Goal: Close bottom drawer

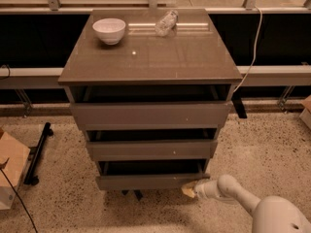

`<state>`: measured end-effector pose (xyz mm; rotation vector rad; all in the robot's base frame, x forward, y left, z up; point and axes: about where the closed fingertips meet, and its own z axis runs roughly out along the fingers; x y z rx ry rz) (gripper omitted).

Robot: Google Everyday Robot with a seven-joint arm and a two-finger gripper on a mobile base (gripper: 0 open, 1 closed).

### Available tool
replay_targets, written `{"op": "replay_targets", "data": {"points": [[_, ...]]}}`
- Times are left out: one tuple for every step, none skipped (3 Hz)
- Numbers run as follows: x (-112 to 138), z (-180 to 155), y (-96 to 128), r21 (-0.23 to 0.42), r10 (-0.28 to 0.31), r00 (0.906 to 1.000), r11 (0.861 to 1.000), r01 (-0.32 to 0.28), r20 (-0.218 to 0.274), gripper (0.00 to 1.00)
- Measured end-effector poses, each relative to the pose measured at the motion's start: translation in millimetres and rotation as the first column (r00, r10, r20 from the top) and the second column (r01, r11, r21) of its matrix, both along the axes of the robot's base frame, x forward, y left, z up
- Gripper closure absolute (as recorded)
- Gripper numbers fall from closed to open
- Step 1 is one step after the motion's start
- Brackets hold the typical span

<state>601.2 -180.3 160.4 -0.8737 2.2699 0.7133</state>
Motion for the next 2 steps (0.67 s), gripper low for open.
{"op": "replay_targets", "data": {"points": [[-1.0, -1.4, 2.8, 0.002, 0.003, 1.0000, 1.000, -0.003, -0.002, 0.59], [-2.4, -3.1, 6.4, 0.005, 0.007, 1.0000, 1.000, -0.007, -0.006, 0.28]]}}
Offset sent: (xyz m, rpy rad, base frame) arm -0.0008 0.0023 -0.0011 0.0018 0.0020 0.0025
